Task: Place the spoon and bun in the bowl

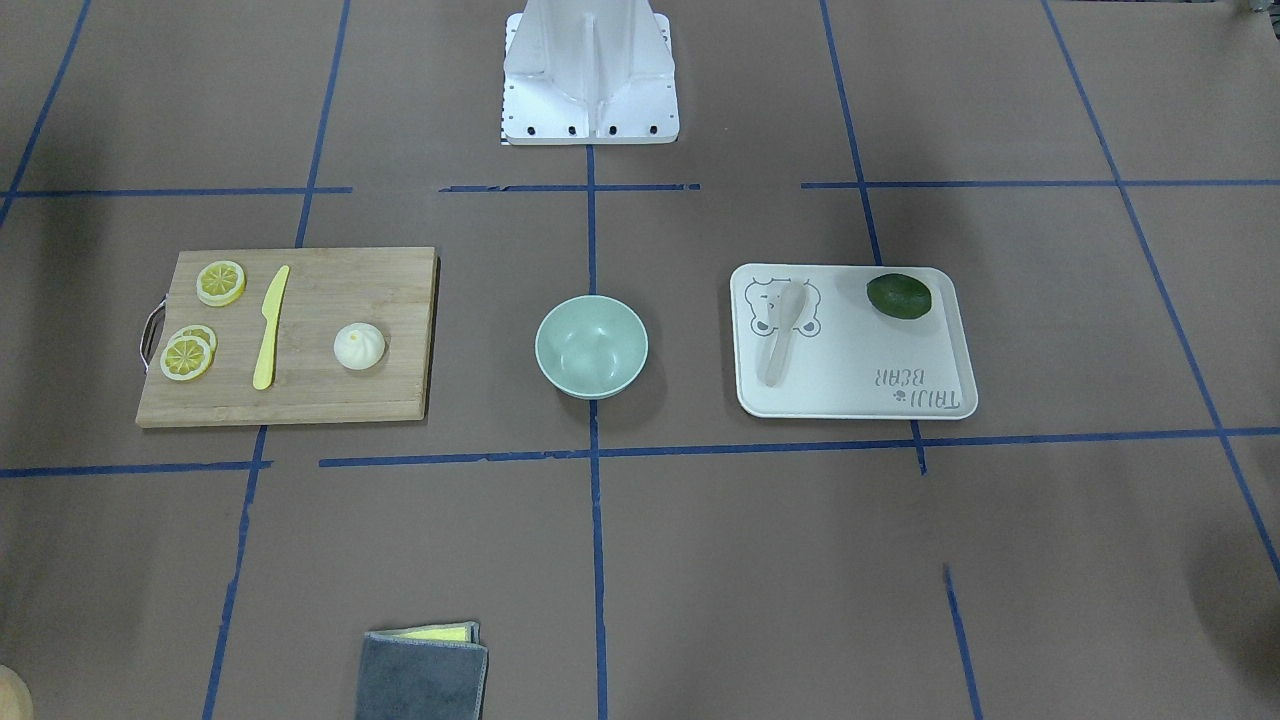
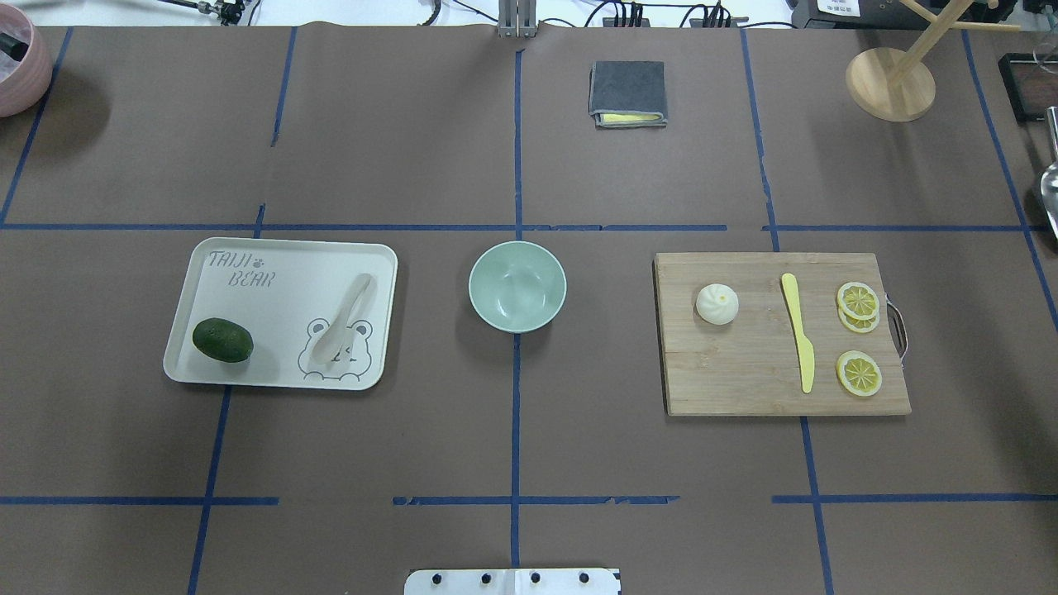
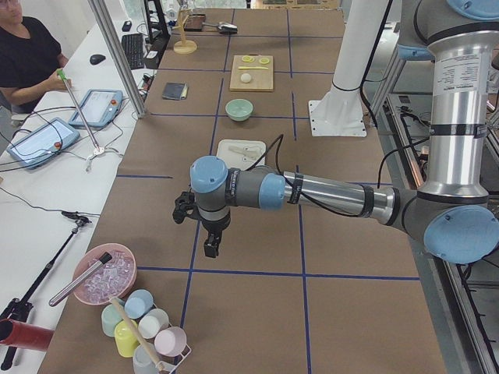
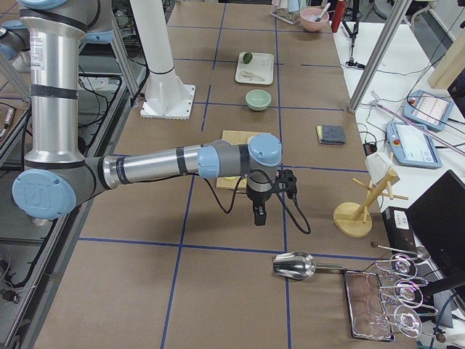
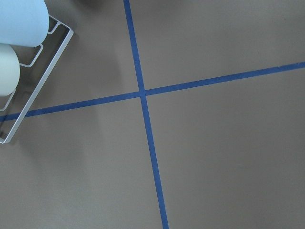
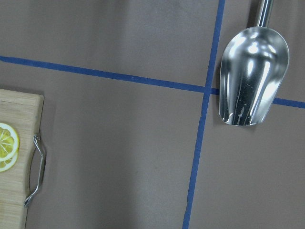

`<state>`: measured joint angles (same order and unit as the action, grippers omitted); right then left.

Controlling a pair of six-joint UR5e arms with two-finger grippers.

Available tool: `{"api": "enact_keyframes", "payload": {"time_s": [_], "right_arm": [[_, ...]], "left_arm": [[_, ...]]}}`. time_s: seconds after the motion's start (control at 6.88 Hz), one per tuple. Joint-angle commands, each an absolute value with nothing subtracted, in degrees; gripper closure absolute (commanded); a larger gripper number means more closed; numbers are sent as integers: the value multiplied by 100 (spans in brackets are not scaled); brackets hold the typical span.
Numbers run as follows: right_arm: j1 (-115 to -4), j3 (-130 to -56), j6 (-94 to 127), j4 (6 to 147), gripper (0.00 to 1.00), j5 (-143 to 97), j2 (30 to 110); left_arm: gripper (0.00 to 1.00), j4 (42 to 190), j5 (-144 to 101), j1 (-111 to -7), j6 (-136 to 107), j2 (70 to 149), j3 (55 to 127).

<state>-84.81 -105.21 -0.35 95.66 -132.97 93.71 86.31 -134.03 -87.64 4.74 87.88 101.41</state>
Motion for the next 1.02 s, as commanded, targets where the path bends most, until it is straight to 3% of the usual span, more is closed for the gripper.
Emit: {"api": "enact_keyframes", "payload": {"time_s": [0.0,0.87], "right_arm": [[-8473,-10529,-27,9580,0,-13298,9343],[-8174,-10538,88,9536,0,-13518,9343]], "left_arm": [[0,8640,-13482,-8771,562,8763,10282],[0,9622,-13640,-8406,563,8718,10230]]}}
